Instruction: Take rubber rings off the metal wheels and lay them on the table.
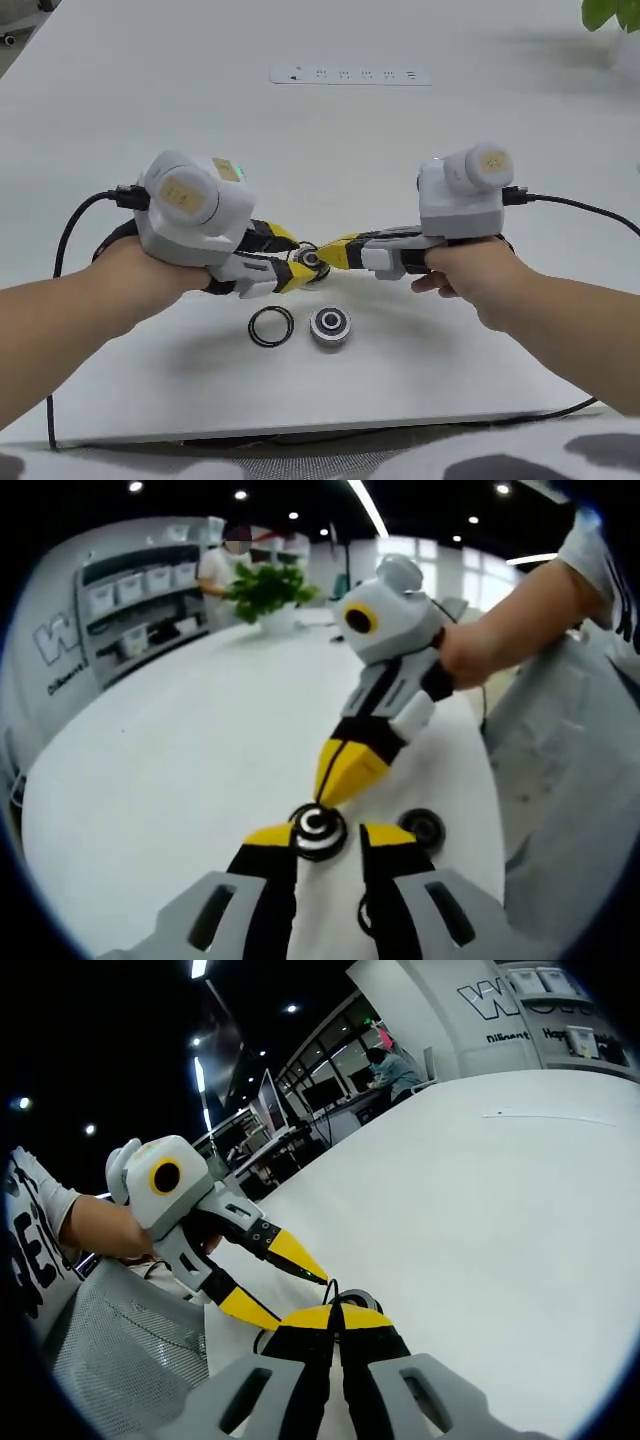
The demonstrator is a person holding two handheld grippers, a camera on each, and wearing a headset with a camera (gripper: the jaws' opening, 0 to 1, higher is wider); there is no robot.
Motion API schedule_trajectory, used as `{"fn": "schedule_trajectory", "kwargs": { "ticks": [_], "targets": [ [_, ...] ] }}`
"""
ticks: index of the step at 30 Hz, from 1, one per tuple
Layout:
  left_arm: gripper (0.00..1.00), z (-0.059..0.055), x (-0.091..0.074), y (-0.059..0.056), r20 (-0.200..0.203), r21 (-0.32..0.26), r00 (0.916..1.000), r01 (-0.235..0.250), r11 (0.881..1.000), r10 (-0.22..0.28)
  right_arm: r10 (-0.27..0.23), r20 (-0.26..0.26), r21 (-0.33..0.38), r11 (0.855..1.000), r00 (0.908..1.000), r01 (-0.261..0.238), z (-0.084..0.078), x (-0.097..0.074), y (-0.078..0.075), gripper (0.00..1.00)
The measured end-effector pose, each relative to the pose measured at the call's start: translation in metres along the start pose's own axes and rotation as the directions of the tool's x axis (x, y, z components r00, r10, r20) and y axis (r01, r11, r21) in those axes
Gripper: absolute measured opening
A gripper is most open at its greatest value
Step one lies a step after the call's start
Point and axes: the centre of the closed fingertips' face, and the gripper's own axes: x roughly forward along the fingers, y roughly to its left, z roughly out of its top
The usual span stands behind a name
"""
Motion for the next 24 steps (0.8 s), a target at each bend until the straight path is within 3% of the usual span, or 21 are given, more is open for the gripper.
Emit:
{"fn": "schedule_trajectory", "kwargs": {
  "ticks": [24],
  "targets": [
    [0.39, 0.001, -0.042, -0.001, 0.050, -0.009, 0.9985, -0.020, 1.000, 0.021, 0.057, 0.000, -0.017, 0.998, 0.9984, -0.057, 0.006, -0.001, 0.021, 0.00]
  ]
}}
